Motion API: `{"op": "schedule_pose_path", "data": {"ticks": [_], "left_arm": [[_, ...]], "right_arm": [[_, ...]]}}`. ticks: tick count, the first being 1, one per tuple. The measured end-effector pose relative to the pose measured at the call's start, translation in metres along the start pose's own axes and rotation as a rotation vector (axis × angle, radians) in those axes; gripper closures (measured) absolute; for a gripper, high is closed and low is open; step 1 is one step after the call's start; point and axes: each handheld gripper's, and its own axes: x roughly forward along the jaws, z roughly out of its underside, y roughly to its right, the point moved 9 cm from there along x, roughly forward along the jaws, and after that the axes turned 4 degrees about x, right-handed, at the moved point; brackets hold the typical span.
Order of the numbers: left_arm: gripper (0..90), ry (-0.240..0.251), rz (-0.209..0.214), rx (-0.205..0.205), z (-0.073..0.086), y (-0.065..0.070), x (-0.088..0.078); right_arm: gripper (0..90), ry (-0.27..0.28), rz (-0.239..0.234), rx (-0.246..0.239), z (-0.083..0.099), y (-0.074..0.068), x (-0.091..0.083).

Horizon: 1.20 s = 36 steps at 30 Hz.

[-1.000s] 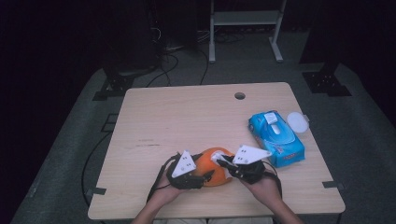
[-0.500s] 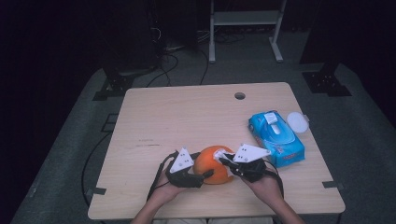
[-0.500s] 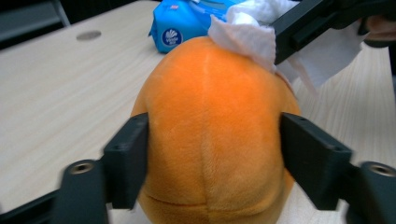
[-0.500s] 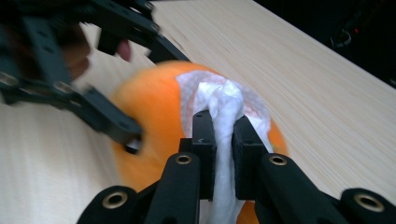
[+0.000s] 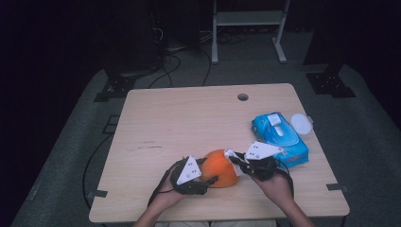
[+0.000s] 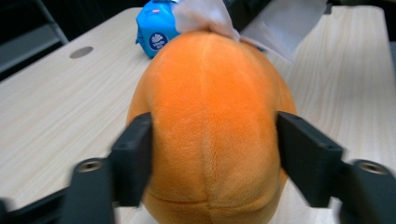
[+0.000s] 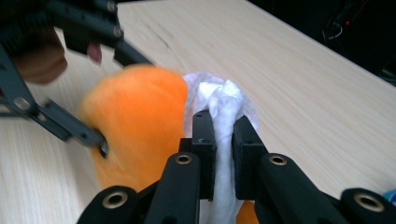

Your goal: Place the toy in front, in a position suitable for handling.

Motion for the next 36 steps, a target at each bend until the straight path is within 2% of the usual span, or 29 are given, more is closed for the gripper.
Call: {"op": "schedule_pose_path", "data": {"ticks": [2, 3, 6, 7, 9, 12, 15, 17, 19, 21, 23, 26, 28, 30, 32, 34, 36], "left_arm": [[15.1, 0.023, 0.015, -0.079, -0.002, -0.004, 0.000], [12.9, 0.020, 0.027, -0.107, -0.001, -0.004, 0.000], [15.8, -0.004, 0.016, -0.096, 0.003, -0.005, -0.001], [22.9, -0.003, 0.009, -0.087, 0.004, -0.005, -0.002], [30.9, -0.007, -0.001, -0.069, 0.005, -0.005, -0.003], [34.6, -0.014, -0.005, -0.036, 0.006, -0.004, -0.004], [35.2, -0.014, -0.002, -0.031, 0.007, -0.004, -0.004], [35.3, -0.012, -0.003, -0.026, 0.006, -0.004, -0.003], [35.5, -0.012, -0.004, -0.019, 0.006, -0.003, -0.004], [36.2, -0.012, -0.005, -0.007, 0.006, -0.003, -0.003], [37.2, -0.017, -0.011, 0.009, 0.007, -0.002, -0.003], [37.9, -0.017, -0.009, 0.010, 0.008, -0.003, -0.005], [38.3, -0.021, -0.007, 0.004, 0.009, -0.004, -0.005], [38.3, -0.018, -0.004, -0.008, 0.010, -0.005, -0.005], [38.3, -0.014, -0.001, -0.011, 0.010, -0.006, -0.005], [38.3, -0.016, -0.002, -0.011, 0.011, -0.006, -0.005], [38.3, -0.017, -0.006, -0.003, 0.009, -0.004, -0.004]], "right_arm": [[81.6, -0.003, -0.004, -0.019, -0.001, -0.008, 0.001], [81.6, 0.004, -0.020, -0.028, -0.003, -0.014, 0.002], [81.6, -0.002, -0.049, -0.083, -0.008, -0.034, 0.005], [81.6, -0.004, -0.052, -0.095, -0.009, -0.038, 0.006], [81.6, -0.003, -0.047, -0.105, -0.010, -0.036, 0.005], [81.6, 0.009, -0.032, -0.029, -0.008, -0.018, -0.001], [81.6, -0.005, -0.034, 0.056, 0.006, 0.005, 0.000], [81.6, -0.016, -0.027, 0.083, 0.010, 0.012, 0.000], [81.6, -0.018, -0.024, 0.089, 0.011, 0.012, 0.000], [81.6, -0.007, -0.033, 0.080, 0.008, 0.006, -0.001], [81.6, 0.011, -0.056, 0.048, 0.001, -0.007, -0.001], [81.6, 0.016, -0.059, 0.027, -0.002, -0.011, 0.000], [81.6, 0.013, -0.062, 0.066, 0.001, -0.003, 0.001], [81.6, -0.004, -0.040, 0.087, 0.008, 0.007, 0.002], [81.6, -0.016, -0.047, 0.133, 0.015, 0.015, 0.002], [81.6, -0.021, -0.047, 0.141, 0.017, 0.017, 0.001], [81.6, -0.006, -0.061, 0.148, 0.013, 0.013, 0.000]]}}
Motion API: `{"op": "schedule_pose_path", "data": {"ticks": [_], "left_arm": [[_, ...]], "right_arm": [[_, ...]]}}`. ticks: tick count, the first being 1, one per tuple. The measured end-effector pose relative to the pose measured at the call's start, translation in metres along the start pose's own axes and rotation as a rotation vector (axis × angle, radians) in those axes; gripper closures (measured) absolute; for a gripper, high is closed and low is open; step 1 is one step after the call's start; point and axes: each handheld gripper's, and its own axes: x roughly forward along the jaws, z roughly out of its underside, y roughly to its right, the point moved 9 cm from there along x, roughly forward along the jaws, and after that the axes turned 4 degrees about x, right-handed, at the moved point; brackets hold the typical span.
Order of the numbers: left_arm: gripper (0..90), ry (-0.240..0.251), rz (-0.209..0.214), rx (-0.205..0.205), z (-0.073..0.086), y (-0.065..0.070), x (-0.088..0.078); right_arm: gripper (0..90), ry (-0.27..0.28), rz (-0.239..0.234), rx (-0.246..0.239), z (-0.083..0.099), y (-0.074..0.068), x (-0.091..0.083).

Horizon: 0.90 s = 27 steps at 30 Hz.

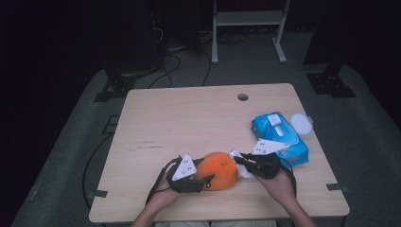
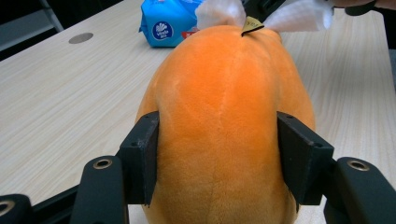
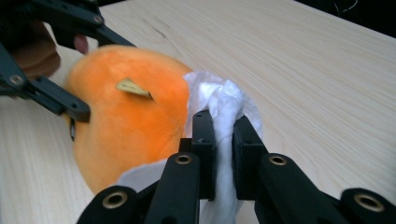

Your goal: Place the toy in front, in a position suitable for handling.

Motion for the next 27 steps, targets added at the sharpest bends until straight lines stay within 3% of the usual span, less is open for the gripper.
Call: {"op": "schedule_pose_path", "data": {"ticks": [3, 5, 8, 11, 13, 17, 19, 20, 23, 27], "left_arm": [[38.3, -0.002, -0.007, 0.030, -0.002, 0.004, 0.002], [38.2, -0.004, -0.009, 0.040, -0.002, 0.005, 0.001], [38.2, 0.005, -0.005, 0.031, -0.002, 0.004, 0.001], [37.2, 0.012, 0.001, 0.025, -0.003, 0.004, 0.001], [31.2, 0.017, 0.012, -0.011, -0.004, 0.001, 0.001], [8.9, 0.002, 0.022, -0.170, -0.001, -0.008, 0.003], [8.6, -0.006, 0.069, -0.247, 0.004, -0.008, 0.005], [14.2, -0.001, 0.075, -0.250, 0.004, -0.007, 0.005], [32.8, 0.019, 0.047, -0.172, -0.001, -0.005, 0.002], [42.2, 0.080, -0.030, 0.007, -0.016, -0.002, 0.000]], "right_arm": [[81.6, 0.028, -0.039, -0.034, -0.010, -0.017, 0.001], [81.6, 0.031, -0.041, -0.078, -0.014, -0.027, 0.002], [81.6, 0.026, -0.036, -0.056, -0.012, -0.020, 0.003], [81.6, -0.006, 0.002, -0.030, -0.003, -0.002, 0.003], [81.6, -0.009, -0.011, 0.000, 0.000, 0.002, 0.003], [81.6, -0.008, -0.016, -0.019, 0.000, -0.003, 0.002], [81.6, -0.007, -0.023, -0.027, 0.000, -0.007, 0.001], [81.6, -0.008, -0.022, -0.031, 0.000, -0.008, 0.000], [81.6, -0.003, -0.023, -0.031, -0.002, -0.009, -0.001], [81.6, 0.044, -0.041, -0.019, -0.012, -0.010, -0.006]]}}
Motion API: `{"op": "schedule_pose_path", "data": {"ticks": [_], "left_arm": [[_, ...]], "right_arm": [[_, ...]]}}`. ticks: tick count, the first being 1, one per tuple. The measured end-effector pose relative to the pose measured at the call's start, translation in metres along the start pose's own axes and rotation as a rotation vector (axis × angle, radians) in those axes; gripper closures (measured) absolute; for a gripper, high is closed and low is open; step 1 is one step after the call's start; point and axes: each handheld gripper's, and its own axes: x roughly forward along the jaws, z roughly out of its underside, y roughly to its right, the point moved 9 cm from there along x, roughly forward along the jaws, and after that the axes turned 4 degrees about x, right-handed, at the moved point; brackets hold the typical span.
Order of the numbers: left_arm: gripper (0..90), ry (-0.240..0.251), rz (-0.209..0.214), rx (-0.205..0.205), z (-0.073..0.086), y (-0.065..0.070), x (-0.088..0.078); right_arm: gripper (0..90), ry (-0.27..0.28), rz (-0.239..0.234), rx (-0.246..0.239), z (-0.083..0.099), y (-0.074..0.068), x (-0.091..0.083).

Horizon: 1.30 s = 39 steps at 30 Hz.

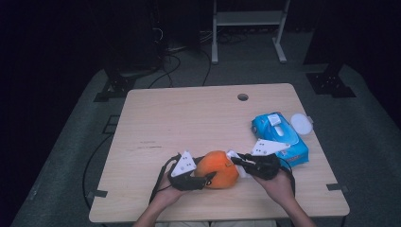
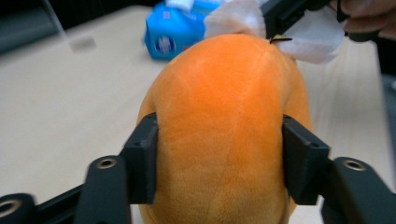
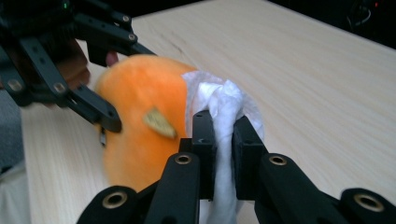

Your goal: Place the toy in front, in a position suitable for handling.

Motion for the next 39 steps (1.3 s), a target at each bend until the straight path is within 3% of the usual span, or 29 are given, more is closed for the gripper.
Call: {"op": "schedule_pose_path", "data": {"ticks": [1, 2, 5, 9, 11, 14, 15, 18, 20, 22, 24, 26, 28, 30, 31, 34, 37, 39], "left_arm": [[42.7, 0.008, -0.011, 0.048, -0.002, 0.002, 0.001], [42.5, 0.008, -0.011, 0.063, -0.002, 0.003, 0.002], [38.1, -0.008, 0.008, 0.062, 0.006, 0.002, 0.006], [12.9, -0.009, 0.043, -0.130, 0.008, -0.005, 0.006], [13.5, -0.006, 0.064, -0.186, 0.009, -0.007, 0.005], [29.5, -0.023, 0.038, -0.137, 0.009, -0.004, 0.004], [32.0, -0.029, 0.026, -0.088, 0.008, -0.001, 0.004], [35.0, -0.036, 0.018, 0.009, 0.005, 0.007, 0.004], [35.5, -0.039, 0.014, 0.034, 0.003, 0.010, 0.005], [35.9, -0.033, 0.021, 0.027, 0.004, 0.008, 0.004], [34.0, -0.027, 0.027, 0.004, 0.005, 0.007, 0.004], [24.1, -0.019, 0.024, -0.051, 0.005, 0.003, 0.006], [13.1, -0.036, 0.018, -0.150, 0.008, -0.003, 0.009], [11.8, -0.034, 0.049, -0.220, 0.011, -0.004, 0.011], [15.3, -0.035, 0.048, -0.226, 0.012, -0.005, 0.011], [28.1, -0.036, 0.031, -0.157, 0.008, -0.001, 0.008], [31.2, -0.049, 0.004, -0.040, 0.001, 0.012, 0.009], [32.0, -0.049, -0.001, 0.015, -0.002, 0.019, 0.011]], "right_arm": [[81.6, 0.019, -0.013, 0.000, -0.004, -0.003, -0.001], [81.6, 0.040, -0.033, -0.007, -0.009, -0.009, -0.002], [81.6, 0.025, -0.029, -0.049, -0.009, -0.016, 0.001], [81.6, -0.001, -0.043, -0.009, -0.001, -0.011, 0.006], [81.6, -0.006, -0.036, -0.007, 0.000, -0.011, 0.005], [81.6, -0.005, -0.020, -0.036, -0.002, -0.018, 0.007], [81.5, -0.004, -0.014, -0.061, -0.003, -0.022, 0.008], [81.5, 0.014, -0.063, -0.091, -0.009, -0.040, 0.012], [81.6, 0.008, -0.060, -0.120, -0.011, -0.045, 0.013], [81.6, 0.007, -0.045, -0.119, -0.011, -0.039, 0.011], [81.6, 0.004, -0.009, -0.096, -0.009, -0.024, 0.007], [81.6, -0.013, 0.024, -0.082, -0.003, -0.012, 0.004], [81.6, -0.017, 0.026, -0.050, 0.001, -0.005, 0.001], [81.6, -0.018, 0.039, -0.059, 0.001, -0.004, 0.000], [81.6, -0.015, 0.041, -0.066, -0.001, -0.005, 0.000], [81.6, -0.015, 0.038, -0.102, -0.005, -0.018, 0.004], [81.5, 0.002, 0.006, -0.143, -0.012, -0.038, 0.009], [81.5, 0.003, -0.014, -0.173, -0.014, -0.052, 0.012]]}}
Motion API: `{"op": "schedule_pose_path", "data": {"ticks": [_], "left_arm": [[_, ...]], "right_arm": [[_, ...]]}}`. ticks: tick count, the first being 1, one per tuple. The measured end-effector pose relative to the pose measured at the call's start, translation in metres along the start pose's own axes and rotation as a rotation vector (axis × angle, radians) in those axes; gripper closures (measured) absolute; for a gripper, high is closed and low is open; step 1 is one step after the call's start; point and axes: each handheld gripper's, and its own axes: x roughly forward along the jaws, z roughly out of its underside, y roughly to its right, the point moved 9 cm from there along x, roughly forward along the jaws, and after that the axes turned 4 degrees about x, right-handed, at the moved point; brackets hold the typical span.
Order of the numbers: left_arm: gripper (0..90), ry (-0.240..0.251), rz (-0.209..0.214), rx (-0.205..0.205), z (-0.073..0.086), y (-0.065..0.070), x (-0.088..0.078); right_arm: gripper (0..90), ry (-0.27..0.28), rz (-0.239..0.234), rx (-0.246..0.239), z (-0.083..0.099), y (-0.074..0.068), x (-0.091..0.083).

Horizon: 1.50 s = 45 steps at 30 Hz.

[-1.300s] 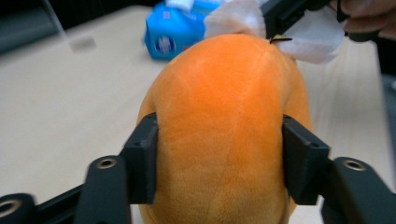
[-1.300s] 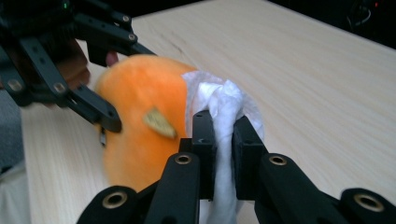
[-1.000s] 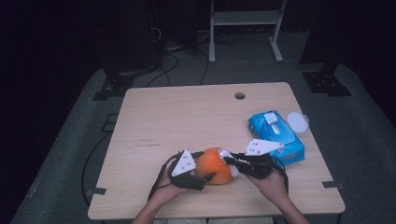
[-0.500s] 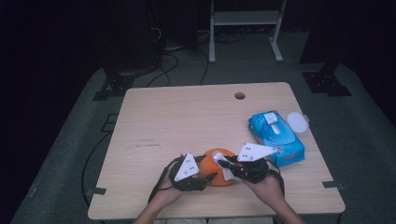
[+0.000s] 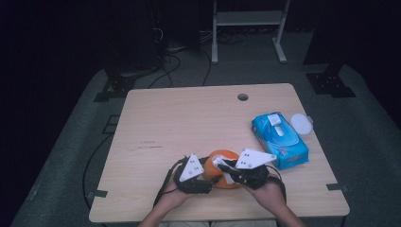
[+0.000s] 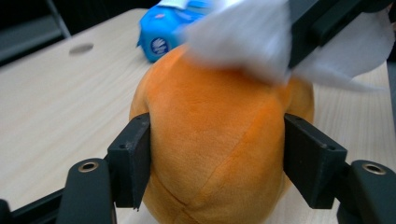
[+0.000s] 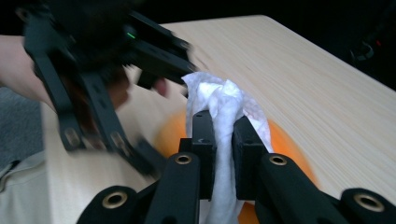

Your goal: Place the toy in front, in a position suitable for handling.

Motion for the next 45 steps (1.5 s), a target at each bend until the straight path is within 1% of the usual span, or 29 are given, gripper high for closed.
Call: {"op": "schedule_pose_path", "data": {"ticks": [1, 3, 5, 8, 10, 11, 12, 14, 16, 17, 18, 20, 24, 26, 28, 29, 30, 31, 32, 33, 34, 35, 36, 38, 39, 41, 43, 44, 45], "left_arm": [[32.2, -0.005, -0.002, 0.016, 0.000, 0.003, 0.001], [32.6, -0.009, -0.003, 0.012, 0.001, 0.002, 0.001], [32.8, -0.003, 0.003, -0.013, 0.001, 0.000, 0.000], [32.6, 0.001, 0.006, -0.018, 0.001, 0.000, 0.001], [31.0, 0.007, 0.017, -0.019, 0.001, 0.000, 0.001], [27.4, 0.010, 0.014, -0.040, 0.001, -0.001, 0.002], [20.5, 0.012, 0.009, -0.094, 0.002, -0.004, 0.003], [7.3, -0.005, 0.023, -0.162, 0.006, -0.007, 0.006], [9.7, -0.004, 0.064, -0.201, 0.008, -0.007, 0.007], [14.3, -0.003, 0.063, -0.200, 0.008, -0.007, 0.006], [19.8, -0.009, 0.051, -0.175, 0.006, -0.006, 0.005], [25.6, -0.007, 0.029, -0.131, 0.001, -0.003, 0.004], [31.7, 0.013, -0.028, 0.014, -0.009, 0.007, 0.003], [34.6, 0.032, -0.049, 0.029, -0.010, 0.004, 0.001], [36.2, 0.040, -0.071, 0.027, -0.010, -0.001, -0.001], [36.5, 0.040, -0.083, 0.018, -0.009, -0.006, -0.002], [36.5, 0.040, -0.082, 0.002, -0.006, -0.010, -0.004], [36.3, 0.041, -0.074, -0.024, -0.003, -0.013, -0.004], [35.2, 0.042, -0.064, -0.041, -0.002, -0.014, -0.004], [32.9, 0.041, -0.042, -0.074, 0.000, -0.014, -0.003], [27.3, 0.037, -0.024, -0.096, 0.000, -0.014, -0.003], [22.1, 0.044, -0.003, -0.128, -0.002, -0.014, -0.003], [17.2, 0.063, 0.013, -0.170, -0.004, -0.015, -0.004], [12.1, 0.089, 0.028, -0.221, -0.008, -0.018, -0.006], [12.4, 0.088, 0.033, -0.225, -0.008, -0.018, -0.007], [18.8, 0.058, 0.017, -0.204, -0.003, -0.018, -0.006], [24.0, 0.046, 0.009, -0.203, 0.002, -0.018, -0.006], [25.3, 0.039, 0.003, -0.206, 0.004, -0.020, -0.007], [26.4, 0.030, -0.003, -0.201, 0.005, -0.021, -0.008]], "right_arm": [[81.6, -0.007, -0.006, -0.016, -0.001, -0.005, 0.002], [81.6, -0.022, 0.010, -0.051, 0.000, -0.006, 0.003], [81.6, -0.017, 0.015, -0.024, 0.001, 0.001, 0.001], [81.6, -0.019, 0.059, -0.005, 0.006, 0.018, -0.007], [81.6, -0.019, 0.061, 0.015, 0.008, 0.022, -0.010], [81.7, -0.020, 0.061, 0.016, 0.009, 0.023, -0.010], [81.6, -0.022, 0.061, 0.010, 0.010, 0.022, -0.010], [81.6, -0.028, 0.062, -0.004, 0.010, 0.020, -0.010], [81.6, -0.031, 0.057, -0.004, 0.010, 0.019, -0.009], [81.6, -0.032, 0.060, -0.009, 0.009, 0.018, -0.009], [81.6, -0.034, 0.064, -0.010, 0.009, 0.018, -0.008], [81.6, -0.026, 0.055, -0.011, 0.006, 0.014, -0.007], [81.6, -0.019, 0.009, -0.046, -0.003, -0.005, -0.002], [81.6, -0.022, 0.028, -0.080, -0.005, -0.005, -0.002], [81.6, -0.006, 0.043, -0.041, -0.006, 0.006, -0.008], [81.6, -0.003, 0.067, -0.022, -0.005, 0.015, -0.012], [81.6, -0.009, 0.100, 0.000, 0.000, 0.029, -0.017], [81.6, -0.014, 0.111, 0.030, 0.006, 0.039, -0.019], [81.6, -0.020, 0.106, 0.067, 0.012, 0.046, -0.020], [81.6, -0.021, 0.095, 0.092, 0.017, 0.049, -0.020], [81.6, -0.025, 0.084, 0.114, 0.022, 0.051, -0.019], [81.6, -0.029, 0.082, 0.107, 0.023, 0.049, -0.017], [81.6, -0.034, 0.085, 0.085, 0.022, 0.046, -0.015], [81.6, -0.026, 0.055, 0.061, 0.018, 0.036, -0.011], [81.5, -0.020, 0.030, 0.044, 0.015, 0.027, -0.007], [81.5, -0.028, 0.007, 0.009, 0.013, 0.014, 0.000], [81.5, -0.048, 0.030, -0.032, 0.012, 0.010, 0.004], [81.5, -0.044, 0.027, -0.020, 0.012, 0.012, 0.003], [81.5, -0.043, 0.027, 0.009, 0.014, 0.017, 0.002]]}}
